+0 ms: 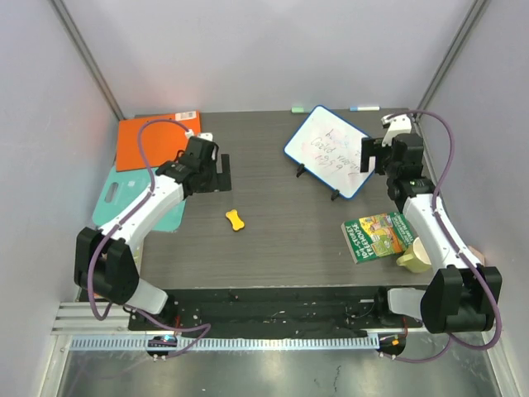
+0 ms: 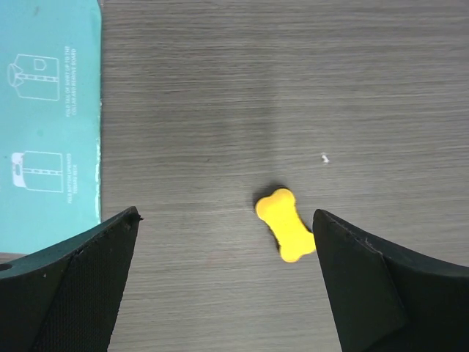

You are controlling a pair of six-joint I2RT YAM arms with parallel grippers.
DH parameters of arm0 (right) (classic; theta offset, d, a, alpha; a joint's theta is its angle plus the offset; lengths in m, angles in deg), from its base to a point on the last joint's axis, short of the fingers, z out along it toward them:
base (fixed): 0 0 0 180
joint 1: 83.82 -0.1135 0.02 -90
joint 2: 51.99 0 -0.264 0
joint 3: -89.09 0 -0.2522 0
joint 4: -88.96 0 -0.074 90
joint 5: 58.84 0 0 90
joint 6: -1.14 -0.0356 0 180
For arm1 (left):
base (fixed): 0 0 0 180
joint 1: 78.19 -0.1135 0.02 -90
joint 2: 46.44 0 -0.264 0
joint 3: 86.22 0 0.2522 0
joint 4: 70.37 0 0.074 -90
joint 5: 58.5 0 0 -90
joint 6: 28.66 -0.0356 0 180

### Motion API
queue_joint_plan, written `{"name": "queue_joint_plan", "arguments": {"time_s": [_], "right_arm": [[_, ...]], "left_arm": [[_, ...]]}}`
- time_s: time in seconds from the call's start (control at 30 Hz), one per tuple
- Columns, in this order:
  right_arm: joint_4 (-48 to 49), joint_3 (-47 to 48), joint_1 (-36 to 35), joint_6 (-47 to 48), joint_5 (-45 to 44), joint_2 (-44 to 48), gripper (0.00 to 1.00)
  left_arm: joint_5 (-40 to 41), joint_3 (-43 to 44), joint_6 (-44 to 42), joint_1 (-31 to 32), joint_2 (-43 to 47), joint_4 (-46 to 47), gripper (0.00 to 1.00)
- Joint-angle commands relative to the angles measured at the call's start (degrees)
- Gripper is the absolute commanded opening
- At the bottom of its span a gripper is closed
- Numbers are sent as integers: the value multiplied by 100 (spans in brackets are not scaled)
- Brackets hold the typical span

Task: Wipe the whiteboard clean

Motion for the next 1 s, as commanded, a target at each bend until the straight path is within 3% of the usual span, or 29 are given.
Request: {"name": "queue_joint_plan", "arguments": {"time_s": [0.0, 0.13, 0.27, 0.6, 0.8, 0.97], "right_arm": [[-156, -224, 22, 80, 119, 208, 100], [-174, -207, 22, 124, 93, 155, 100], [-183, -242, 22, 80, 172, 190, 100], [-183, -338, 40, 27, 348, 216, 100], [-200, -391, 40, 36, 427, 252, 100], [-227, -400, 242, 45, 682, 252, 100]], "left_arm": [[-196, 86, 648, 9, 206, -150, 100], [-195, -151, 2156, 17, 110, -537, 100], [-125, -696, 2978, 350, 57, -179, 86], [200, -406, 3313, 1107, -1094, 76, 82], [332, -564, 3366, 1134, -1279, 393, 73], [420, -591, 3340, 1134, -1366, 472, 59]]}}
